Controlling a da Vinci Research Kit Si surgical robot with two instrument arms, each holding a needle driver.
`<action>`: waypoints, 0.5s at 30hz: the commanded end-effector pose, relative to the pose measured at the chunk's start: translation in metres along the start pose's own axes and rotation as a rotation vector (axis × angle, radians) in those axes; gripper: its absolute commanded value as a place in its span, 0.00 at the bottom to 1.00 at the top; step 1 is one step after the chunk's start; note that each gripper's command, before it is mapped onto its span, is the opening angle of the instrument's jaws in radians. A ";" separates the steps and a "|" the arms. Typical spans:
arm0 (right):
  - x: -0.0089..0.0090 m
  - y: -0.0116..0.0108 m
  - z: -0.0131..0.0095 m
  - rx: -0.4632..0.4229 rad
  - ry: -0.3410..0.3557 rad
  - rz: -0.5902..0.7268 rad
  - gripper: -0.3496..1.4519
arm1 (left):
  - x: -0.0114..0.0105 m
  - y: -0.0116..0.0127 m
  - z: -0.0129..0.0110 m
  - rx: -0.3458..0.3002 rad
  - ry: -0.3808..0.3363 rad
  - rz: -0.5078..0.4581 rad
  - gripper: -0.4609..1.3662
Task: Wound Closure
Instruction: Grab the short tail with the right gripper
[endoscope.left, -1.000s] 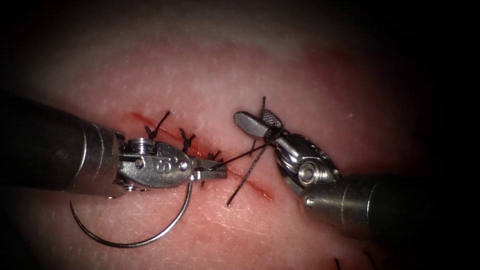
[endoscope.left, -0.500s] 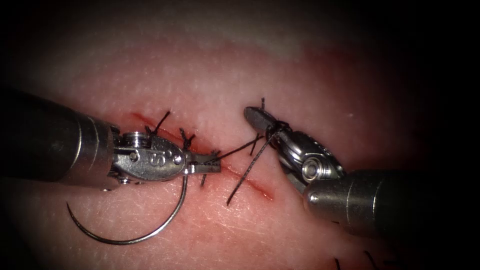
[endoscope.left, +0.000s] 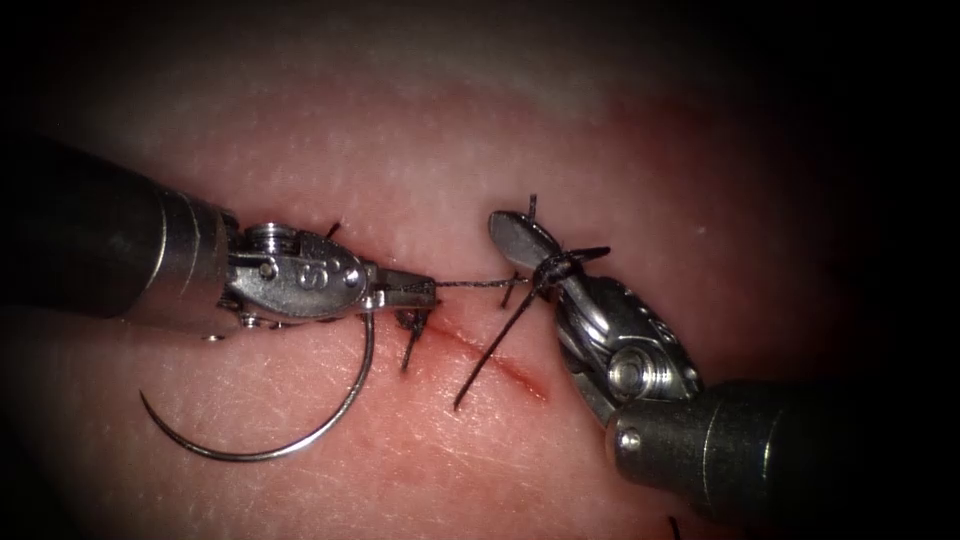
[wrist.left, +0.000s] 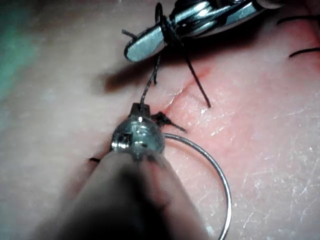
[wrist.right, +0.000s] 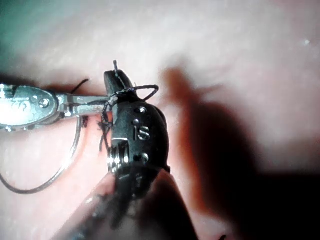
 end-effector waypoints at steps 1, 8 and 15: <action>-0.0003 -0.0001 -0.0001 0.003 -0.006 -0.001 0.00 | 0.0005 -0.0002 -0.0003 -0.009 0.000 -0.002 0.06; -0.0021 -0.0009 -0.0005 0.016 -0.030 -0.002 0.00 | 0.0041 -0.0020 -0.0015 0.004 0.025 0.006 0.06; -0.0048 -0.0010 -0.0004 0.015 -0.081 -0.011 0.00 | 0.0080 -0.0048 -0.0014 0.011 0.068 -0.015 0.06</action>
